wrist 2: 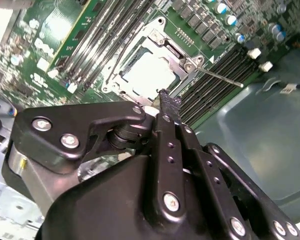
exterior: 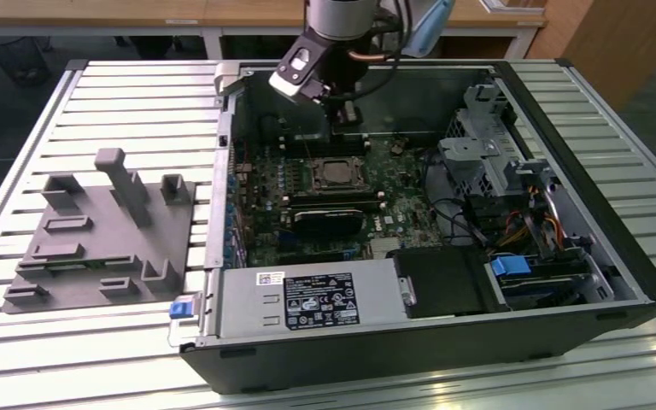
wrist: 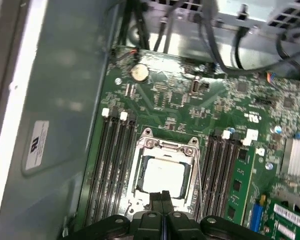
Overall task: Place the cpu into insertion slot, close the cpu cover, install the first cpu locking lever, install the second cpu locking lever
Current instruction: 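Install the first cpu locking lever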
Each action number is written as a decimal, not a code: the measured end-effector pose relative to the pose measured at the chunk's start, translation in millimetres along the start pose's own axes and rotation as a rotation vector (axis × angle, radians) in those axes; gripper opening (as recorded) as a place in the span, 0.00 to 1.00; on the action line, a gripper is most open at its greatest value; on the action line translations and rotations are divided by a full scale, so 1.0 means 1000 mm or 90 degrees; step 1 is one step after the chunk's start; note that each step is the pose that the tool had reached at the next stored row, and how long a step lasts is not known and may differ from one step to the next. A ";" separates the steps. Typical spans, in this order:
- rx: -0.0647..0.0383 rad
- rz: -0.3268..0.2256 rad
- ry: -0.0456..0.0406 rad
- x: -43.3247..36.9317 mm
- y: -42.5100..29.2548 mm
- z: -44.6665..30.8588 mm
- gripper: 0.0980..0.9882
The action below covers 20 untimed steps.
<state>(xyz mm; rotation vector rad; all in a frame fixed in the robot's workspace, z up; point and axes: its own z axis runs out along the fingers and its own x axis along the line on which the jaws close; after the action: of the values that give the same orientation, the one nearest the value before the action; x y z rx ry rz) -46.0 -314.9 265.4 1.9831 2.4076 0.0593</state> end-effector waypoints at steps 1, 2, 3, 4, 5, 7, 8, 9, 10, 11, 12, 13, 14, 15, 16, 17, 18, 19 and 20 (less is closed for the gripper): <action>0.000 -0.011 0.0005 0.0000 0.0000 0.0000 0.01; 0.000 -0.023 0.0010 0.0000 0.0000 0.0000 0.01; 0.000 -0.034 0.0015 0.0000 0.0000 0.0000 0.01; 0.000 -0.046 0.0020 0.0000 0.0000 0.0000 0.01; 0.000 -0.058 0.0025 0.0000 0.0000 0.0000 0.01; 0.001 -0.081 0.0035 0.0000 0.0000 0.0000 0.01; 0.001 -0.093 0.0040 0.0000 0.0000 0.0000 0.01; 0.001 -0.103 0.0044 0.0000 -0.0001 0.0000 0.01; 0.001 -0.113 0.0048 0.0000 -0.0002 0.0000 0.01; 0.001 -0.120 0.0052 -0.0001 -0.0002 0.0000 0.01; 0.001 -0.127 0.0055 -0.0001 -0.0003 0.0000 0.01; 0.001 -0.132 0.0058 -0.0002 -0.0004 0.0000 0.01; 0.001 -0.137 0.0058 -0.0004 -0.0007 0.0000 0.01; 0.001 -0.142 0.0057 -0.0004 -0.0007 0.0000 0.01; 0.001 -0.146 0.0057 -0.0007 -0.0008 0.0000 0.01; 0.001 -0.147 0.0058 -0.0010 -0.0009 0.0000 0.01; 0.001 -0.149 0.0059 -0.0011 -0.0010 0.0000 0.01; 0.001 -0.151 0.0060 -0.0011 -0.0010 0.0000 0.01; 0.001 -0.153 0.0060 -0.0012 -0.0010 0.0000 0.01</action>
<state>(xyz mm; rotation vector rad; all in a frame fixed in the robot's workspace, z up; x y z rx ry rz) -46.8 -316.2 265.4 1.6826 2.6314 0.0617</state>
